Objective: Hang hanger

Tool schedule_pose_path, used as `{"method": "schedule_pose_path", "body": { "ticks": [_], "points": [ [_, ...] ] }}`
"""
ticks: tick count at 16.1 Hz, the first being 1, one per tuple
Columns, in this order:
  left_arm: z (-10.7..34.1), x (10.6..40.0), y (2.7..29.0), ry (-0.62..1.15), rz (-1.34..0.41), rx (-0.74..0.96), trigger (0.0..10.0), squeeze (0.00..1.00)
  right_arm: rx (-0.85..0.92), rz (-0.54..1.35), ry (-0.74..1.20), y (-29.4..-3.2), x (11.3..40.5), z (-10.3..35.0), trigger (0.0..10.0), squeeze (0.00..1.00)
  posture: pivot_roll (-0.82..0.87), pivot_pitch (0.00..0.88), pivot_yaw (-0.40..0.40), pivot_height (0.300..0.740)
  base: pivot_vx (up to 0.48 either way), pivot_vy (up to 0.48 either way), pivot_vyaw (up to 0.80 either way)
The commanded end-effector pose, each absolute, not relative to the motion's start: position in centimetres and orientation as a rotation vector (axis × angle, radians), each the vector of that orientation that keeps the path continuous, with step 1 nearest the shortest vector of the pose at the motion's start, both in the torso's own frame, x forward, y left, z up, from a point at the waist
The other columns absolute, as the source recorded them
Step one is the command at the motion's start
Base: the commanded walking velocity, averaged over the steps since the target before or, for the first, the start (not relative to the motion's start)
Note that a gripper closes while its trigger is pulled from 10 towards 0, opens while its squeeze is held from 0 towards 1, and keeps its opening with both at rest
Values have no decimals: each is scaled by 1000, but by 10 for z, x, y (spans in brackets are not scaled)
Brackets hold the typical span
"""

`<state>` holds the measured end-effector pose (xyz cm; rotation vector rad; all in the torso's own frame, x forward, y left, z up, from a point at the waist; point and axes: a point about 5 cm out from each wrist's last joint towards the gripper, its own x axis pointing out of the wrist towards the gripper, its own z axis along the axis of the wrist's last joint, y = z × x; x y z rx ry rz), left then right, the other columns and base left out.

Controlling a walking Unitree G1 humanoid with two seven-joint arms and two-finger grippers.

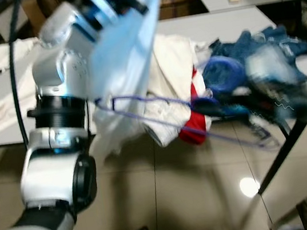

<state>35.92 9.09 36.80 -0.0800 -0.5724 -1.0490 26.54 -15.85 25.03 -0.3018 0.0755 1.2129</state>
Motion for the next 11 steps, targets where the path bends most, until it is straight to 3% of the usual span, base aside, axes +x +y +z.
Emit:
{"method": "schedule_pose_path", "body": {
  "ticks": [1, 3, 5, 7, 9, 11],
  "points": [
    [382, 350, 96, -620, -1077, -72, 10000, 0, -363, 1125, 51, -156, 287, 255, 10000, 0, -212, 0, 35, 740, 0, 0, 0],
    [389, 345, 100, -642, -1080, -66, 10000, 0, -404, 1054, 18, -154, 307, 264, 10000, 0, -208, 0, 28, 740, 0, 0, 0],
    [405, 341, 111, -721, -1037, -59, 10000, 0, -558, 918, -45, -158, 341, 285, 10000, 0, -207, 0, 24, 740, 0, 0, 0],
    [432, 336, 130, -847, -950, -86, 10000, 0, -548, 591, -336, -168, 374, 353, 10000, 0, -198, 0, 13, 740, 0, 0, 0],
    [453, 331, 148, -956, -838, -109, 10000, 0, -492, 315, -639, -183, 373, 423, 10000, 0, -194, 0, 5, 740, 0, 0, 0],
    [457, 329, 157, -1010, -761, -128, 10000, 0, -552, 254, -782, -187, 367, 446, 10000, 0, -194, 0, -1, 740, 0, 0, 0]
  ]
}}
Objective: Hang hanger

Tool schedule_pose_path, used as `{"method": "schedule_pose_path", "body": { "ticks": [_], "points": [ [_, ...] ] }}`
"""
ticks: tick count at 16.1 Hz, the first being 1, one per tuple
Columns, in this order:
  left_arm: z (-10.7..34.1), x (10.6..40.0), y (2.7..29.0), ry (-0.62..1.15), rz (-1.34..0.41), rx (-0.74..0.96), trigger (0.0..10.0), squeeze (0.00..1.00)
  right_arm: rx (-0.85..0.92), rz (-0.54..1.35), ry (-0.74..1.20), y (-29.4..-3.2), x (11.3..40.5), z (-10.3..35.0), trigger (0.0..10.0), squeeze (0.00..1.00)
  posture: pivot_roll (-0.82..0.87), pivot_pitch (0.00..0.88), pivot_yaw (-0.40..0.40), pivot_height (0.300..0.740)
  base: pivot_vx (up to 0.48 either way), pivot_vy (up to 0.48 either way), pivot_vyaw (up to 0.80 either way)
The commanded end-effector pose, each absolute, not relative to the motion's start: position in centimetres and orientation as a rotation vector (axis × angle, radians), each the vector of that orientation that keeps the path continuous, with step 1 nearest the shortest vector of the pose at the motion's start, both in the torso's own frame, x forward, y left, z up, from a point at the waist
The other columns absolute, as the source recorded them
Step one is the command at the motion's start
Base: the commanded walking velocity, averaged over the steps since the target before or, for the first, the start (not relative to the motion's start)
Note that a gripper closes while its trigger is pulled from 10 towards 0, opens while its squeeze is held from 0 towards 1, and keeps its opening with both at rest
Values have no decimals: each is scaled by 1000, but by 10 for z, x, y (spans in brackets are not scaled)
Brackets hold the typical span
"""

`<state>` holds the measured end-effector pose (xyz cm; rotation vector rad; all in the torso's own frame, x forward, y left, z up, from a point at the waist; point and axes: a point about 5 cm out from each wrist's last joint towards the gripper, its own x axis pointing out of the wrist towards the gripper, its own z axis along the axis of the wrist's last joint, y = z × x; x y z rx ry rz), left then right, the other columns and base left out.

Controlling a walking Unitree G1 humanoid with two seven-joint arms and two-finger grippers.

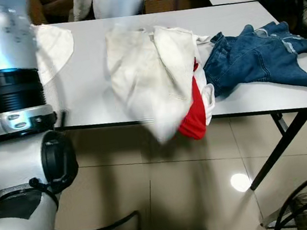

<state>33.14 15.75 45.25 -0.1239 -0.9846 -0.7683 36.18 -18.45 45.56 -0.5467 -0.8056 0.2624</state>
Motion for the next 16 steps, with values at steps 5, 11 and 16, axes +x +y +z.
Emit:
{"method": "schedule_pose_path", "body": {
  "ticks": [5, 11, 16],
  "points": [
    [407, 356, 132, -789, -740, -27, 10000, 0, -663, 503, -387, -183, 402, 332, 10000, 0, -194, 0, 3, 740, 0, 0, 0],
    [267, 398, 77, -245, -668, 92, 10000, 0, -526, 859, 70, -199, 365, 171, 10000, 0, -210, 0, 35, 740, 0, 0, 0],
    [266, 418, 100, -182, -412, 89, 10000, 0, -428, 1016, 185, -207, 293, 125, 10000, 0, -241, 0, 82, 740, 0, 0, 0]
  ]
}}
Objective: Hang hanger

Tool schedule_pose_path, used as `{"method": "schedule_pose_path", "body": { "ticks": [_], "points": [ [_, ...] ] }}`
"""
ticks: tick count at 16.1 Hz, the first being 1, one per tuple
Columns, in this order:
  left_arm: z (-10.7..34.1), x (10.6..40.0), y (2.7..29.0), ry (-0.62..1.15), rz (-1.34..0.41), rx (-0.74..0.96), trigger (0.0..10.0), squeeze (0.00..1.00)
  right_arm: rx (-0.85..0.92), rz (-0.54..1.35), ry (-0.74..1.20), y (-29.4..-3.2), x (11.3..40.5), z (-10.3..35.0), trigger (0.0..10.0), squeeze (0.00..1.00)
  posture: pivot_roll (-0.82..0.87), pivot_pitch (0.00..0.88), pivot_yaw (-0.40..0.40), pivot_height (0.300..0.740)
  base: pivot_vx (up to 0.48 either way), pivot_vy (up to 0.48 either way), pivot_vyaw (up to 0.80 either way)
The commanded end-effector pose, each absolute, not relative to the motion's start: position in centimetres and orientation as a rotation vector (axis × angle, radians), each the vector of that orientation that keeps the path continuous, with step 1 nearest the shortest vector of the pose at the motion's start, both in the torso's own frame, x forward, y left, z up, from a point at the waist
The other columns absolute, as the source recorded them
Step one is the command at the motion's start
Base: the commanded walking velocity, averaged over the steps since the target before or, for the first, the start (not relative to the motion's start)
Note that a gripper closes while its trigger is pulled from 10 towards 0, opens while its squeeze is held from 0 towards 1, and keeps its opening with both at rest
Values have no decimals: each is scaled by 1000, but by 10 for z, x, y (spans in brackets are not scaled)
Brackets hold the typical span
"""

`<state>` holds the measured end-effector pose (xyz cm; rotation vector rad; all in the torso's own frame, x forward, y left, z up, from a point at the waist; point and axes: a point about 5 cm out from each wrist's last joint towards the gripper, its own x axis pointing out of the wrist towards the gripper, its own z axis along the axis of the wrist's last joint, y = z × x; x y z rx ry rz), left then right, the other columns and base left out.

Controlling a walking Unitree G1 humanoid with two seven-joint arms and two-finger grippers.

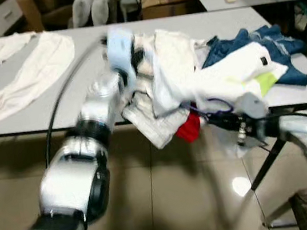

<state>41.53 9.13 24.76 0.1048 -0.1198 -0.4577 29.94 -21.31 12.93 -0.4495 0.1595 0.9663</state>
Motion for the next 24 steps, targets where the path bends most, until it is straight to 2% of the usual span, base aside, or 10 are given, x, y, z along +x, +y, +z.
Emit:
{"method": "schedule_pose_path", "body": {
  "ticks": [1, 4, 7, 9, 12, 15, 16, 21, 22, 24],
  "points": [
    [279, 421, 106, -212, -355, 74, 10000, 0, -421, 1020, 181, -209, 285, 128, 10000, 0, -242, 0, 83, 740, 0, 0, 0],
    [299, 425, 118, -263, -261, 49, 10000, 0, -408, 985, 174, -208, 267, 142, 10000, 0, -250, 0, 96, 740, 0, 0, 0],
    [307, 425, 116, -302, -271, -12, 10000, 0, -417, 971, 160, -204, 252, 156, 10000, 0, -252, 0, 92, 740, 0, 0, 0],
    [304, 421, 98, -319, -423, -109, 10000, 0, -386, 902, 66, -200, 243, 183, 10000, 0, -256, 0, 92, 740, 0, 0, 0],
    [283, 414, 92, -329, -504, -94, 10000, 0, -274, 794, -62, -187, 239, 207, 10000, 0, -262, 0, 86, 740, 0, 0, 0],
    [240, 405, 111, -271, -414, -108, 10000, 0, -165, 609, -53, -174, 241, 192, 10000, 0, -255, 0, 66, 740, 0, 0, 0],
    [237, 403, 111, -272, -420, -100, 10000, 0, -165, 594, -49, -173, 241, 190, 10000, 0, -251, 0, 61, 740, 0, 0, 0],
    [193, 369, 124, -250, -396, -71, 10000, 0, -37, 200, -27, -179, 244, 172, 10000, 0, -256, 0, 60, 740, 52, 0, 0],
    [186, 365, 123, -240, -393, -68, 10000, 0, -40, 116, -14, -184, 246, 166, 10000, 0, -256, 0, 60, 740, 307, 0, 0],
    [182, 357, 115, -219, -420, -83, 10000, 0, -13, 85, -12, -183, 248, 165, 10000, 0, -256, 0, 58, 740, 373, 0, 0]
  ]
}}
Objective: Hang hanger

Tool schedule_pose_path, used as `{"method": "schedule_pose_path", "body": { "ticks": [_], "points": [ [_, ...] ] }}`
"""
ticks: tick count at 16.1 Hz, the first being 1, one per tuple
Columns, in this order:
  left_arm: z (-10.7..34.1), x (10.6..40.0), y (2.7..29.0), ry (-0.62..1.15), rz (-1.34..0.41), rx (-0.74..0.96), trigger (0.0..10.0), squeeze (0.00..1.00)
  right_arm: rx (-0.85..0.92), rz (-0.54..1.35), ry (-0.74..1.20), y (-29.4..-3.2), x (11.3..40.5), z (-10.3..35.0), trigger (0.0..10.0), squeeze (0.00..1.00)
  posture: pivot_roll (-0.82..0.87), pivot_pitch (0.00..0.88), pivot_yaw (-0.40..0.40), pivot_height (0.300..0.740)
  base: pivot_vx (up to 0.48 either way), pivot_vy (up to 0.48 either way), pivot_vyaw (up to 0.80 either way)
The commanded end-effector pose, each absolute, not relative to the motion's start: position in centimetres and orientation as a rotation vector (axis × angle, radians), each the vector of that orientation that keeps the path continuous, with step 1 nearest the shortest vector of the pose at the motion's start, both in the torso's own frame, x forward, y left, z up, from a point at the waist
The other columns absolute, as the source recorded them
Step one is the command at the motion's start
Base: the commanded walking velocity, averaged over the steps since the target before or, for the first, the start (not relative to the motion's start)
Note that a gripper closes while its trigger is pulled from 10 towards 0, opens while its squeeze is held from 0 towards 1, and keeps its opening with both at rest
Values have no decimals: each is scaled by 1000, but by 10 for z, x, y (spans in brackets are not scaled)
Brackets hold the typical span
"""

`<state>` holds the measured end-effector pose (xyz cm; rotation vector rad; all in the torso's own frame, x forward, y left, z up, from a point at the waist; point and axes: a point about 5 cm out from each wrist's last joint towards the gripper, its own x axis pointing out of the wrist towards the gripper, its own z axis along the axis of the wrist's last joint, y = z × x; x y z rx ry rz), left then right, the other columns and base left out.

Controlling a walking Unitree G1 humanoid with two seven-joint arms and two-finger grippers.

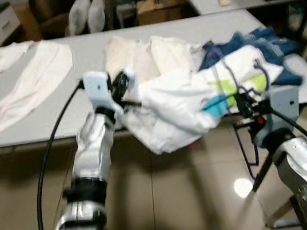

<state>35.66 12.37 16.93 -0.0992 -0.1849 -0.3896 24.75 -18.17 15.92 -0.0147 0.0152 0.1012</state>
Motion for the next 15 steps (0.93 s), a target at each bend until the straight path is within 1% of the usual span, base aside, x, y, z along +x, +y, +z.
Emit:
{"method": "schedule_pose_path", "body": {
  "ticks": [1, 3, 7, 14, 15],
  "points": [
    [183, 357, 114, -217, -423, -90, 10000, 0, -13, 89, -13, -183, 248, 165, 10000, 0, -256, 0, 58, 740, 412, 0, 0],
    [180, 354, 111, -193, -409, -124, 10000, 0, -14, 78, -21, -183, 248, 167, 10000, 0, -263, 0, 57, 740, 414, 0, 0],
    [170, 347, 113, -157, -394, -99, 10000, 0, -29, 63, -16, -187, 247, 167, 10000, 0, -266, 0, 45, 740, 421, 0, 0],
    [165, 341, 116, -128, -380, -114, 10000, 0, -42, 80, -1, -184, 249, 167, 10000, 0, -268, 0, 20, 740, 421, 0, 0],
    [165, 341, 114, -125, -397, -150, 10000, 0, -48, 86, 1, -185, 250, 167, 10000, 0, -269, 0, 18, 740, 307, 0, 0]
  ]
}}
